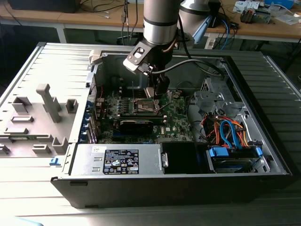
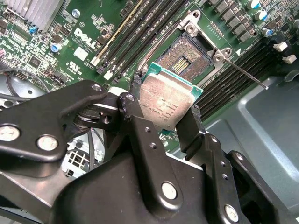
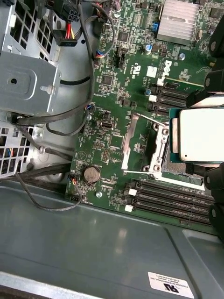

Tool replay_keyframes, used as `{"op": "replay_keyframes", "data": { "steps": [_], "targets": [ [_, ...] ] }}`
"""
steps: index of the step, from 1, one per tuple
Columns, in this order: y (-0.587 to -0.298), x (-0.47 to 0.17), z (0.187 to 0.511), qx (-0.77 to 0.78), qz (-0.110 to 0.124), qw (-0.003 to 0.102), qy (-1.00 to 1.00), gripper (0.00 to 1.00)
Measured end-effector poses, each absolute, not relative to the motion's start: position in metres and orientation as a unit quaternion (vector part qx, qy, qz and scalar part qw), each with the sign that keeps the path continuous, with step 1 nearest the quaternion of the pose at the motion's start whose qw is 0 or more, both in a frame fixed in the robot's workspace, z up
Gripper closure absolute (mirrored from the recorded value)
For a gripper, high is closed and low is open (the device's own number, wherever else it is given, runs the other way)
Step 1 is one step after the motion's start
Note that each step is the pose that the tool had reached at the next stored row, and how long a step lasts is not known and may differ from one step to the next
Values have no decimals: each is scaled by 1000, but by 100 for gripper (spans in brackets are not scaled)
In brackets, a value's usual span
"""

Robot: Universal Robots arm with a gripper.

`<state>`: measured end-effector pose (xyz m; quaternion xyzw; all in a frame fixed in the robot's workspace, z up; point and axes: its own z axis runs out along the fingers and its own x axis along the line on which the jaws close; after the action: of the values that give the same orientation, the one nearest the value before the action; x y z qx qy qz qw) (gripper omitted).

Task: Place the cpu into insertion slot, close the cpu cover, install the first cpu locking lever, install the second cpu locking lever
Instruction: 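Place the cpu into insertion slot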

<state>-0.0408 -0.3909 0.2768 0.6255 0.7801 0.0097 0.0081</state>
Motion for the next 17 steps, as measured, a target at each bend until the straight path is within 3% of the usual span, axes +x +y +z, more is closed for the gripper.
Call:
{"op": "replay_keyframes", "data": {
  "steps": [17],
  "targets": [
    [-391, -41, 273, 690, 9, 9, 723, 45]
  ]
}}
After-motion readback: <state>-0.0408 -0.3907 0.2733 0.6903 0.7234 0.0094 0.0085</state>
